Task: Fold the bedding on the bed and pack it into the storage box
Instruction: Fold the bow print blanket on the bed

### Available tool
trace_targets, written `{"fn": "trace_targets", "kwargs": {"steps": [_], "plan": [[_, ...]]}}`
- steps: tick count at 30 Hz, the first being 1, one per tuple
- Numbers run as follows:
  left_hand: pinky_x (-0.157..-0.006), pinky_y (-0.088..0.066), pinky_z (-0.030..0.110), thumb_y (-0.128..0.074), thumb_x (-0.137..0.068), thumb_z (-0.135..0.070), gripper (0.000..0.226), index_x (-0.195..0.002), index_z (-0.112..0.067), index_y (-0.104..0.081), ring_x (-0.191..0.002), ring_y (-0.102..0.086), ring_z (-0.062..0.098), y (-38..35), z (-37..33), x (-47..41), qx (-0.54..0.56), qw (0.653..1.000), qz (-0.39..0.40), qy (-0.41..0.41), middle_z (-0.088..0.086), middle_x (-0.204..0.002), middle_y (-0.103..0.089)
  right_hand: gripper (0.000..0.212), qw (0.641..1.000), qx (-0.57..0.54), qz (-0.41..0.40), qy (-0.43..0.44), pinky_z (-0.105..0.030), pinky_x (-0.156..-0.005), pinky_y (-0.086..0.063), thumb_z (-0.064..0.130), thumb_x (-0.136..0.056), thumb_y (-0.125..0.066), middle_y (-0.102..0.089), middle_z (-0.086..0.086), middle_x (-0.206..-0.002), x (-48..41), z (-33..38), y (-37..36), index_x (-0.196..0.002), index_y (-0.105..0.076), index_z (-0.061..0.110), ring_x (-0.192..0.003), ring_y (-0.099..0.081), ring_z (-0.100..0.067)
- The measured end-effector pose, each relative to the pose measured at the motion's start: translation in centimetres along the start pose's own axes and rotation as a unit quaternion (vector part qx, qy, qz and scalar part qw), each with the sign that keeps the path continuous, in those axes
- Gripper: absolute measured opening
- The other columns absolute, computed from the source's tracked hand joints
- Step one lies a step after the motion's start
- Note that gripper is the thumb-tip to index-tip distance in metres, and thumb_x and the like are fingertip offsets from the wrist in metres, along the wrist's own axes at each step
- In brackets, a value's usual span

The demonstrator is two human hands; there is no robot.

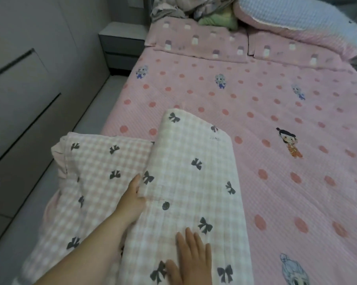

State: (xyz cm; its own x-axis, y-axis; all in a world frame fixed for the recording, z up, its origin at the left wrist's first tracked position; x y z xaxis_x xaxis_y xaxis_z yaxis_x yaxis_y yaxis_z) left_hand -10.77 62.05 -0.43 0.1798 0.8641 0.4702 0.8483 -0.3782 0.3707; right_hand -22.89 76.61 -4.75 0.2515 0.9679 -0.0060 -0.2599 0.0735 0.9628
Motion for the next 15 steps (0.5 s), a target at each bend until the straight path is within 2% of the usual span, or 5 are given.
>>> {"fn": "trace_targets", "kwargs": {"steps": [2,4,7,12,15], "plan": [[-0.106,-0.034,0.032,-0.05,-0.094,-0.021,0.071,-0.149,-0.022,-0.004,-0.135,-0.032,0.021,0.1,3.9,-1.1,-0.028,0.998,0.025,0.053,0.004,-0.153,-0.02,0.05,0.997,0.062,0.012,0.047,-0.041,-0.114,0.001,0.059,-0.089,-0.015,0.005,0.0,-0.157,-0.3,1.3,-2.9,-0.116,-0.046,0.031,-0.144,0.008,-0.022],[-0.112,-0.024,0.034,-0.058,-0.09,-0.028,0.083,-0.148,-0.022,0.001,-0.141,-0.02,0.021,-1.3,6.9,-0.9,-0.029,0.994,0.06,0.085,0.002,-0.155,-0.014,0.053,0.993,0.087,0.028,0.074,-0.043,-0.113,0.001,0.061,-0.085,-0.023,-0.025,0.0,-0.152,-0.7,1.7,-5.0,-0.108,-0.059,0.031,-0.144,0.008,-0.022],[-0.113,-0.025,0.035,-0.068,-0.08,-0.036,0.099,-0.148,-0.022,0.002,-0.141,-0.021,0.021,-2.2,9.7,-0.3,-0.11,0.99,0.033,0.087,0.001,-0.154,-0.017,0.057,0.99,0.118,0.031,0.072,-0.042,-0.111,-0.004,0.063,-0.058,-0.037,-0.07,0.005,-0.107,-1.3,1.4,-6.3,-0.09,-0.074,0.033,-0.144,0.005,-0.021],[-0.101,-0.038,0.039,-0.072,-0.076,-0.037,0.1,-0.149,-0.019,-0.007,-0.133,-0.036,0.029,-0.5,12.2,-0.7,-0.087,0.985,-0.041,0.141,0.007,-0.151,-0.027,0.057,0.992,0.114,0.056,0.024,-0.034,-0.117,0.009,0.055,-0.064,-0.037,-0.067,0.012,-0.112,-1.4,0.7,-4.0,-0.115,-0.049,0.034,-0.123,-0.049,-0.013],[-0.096,-0.039,0.035,-0.065,-0.083,-0.032,0.075,-0.145,-0.016,-0.025,-0.128,-0.041,0.031,-0.3,11.2,-0.8,-0.069,0.99,-0.036,0.116,0.009,-0.146,-0.036,0.053,0.989,0.12,-0.041,-0.072,-0.037,-0.116,0.008,0.048,-0.073,-0.037,-0.051,0.002,-0.133,-1.8,-2.8,-0.7,-0.122,-0.044,0.029,-0.141,-0.013,-0.02]]}}
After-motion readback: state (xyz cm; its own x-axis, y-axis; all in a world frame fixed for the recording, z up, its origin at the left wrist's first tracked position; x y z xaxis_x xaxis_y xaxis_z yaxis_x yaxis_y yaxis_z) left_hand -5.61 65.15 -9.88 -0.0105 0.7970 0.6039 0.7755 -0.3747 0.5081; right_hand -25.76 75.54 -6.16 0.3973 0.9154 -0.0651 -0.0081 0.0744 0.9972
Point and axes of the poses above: each hand's wrist, its own x-axis away from the middle knuckle, its own y-axis out of the back of the hand, z = x × y, the point moved 9 cm from there along -x, towards the middle knuckle
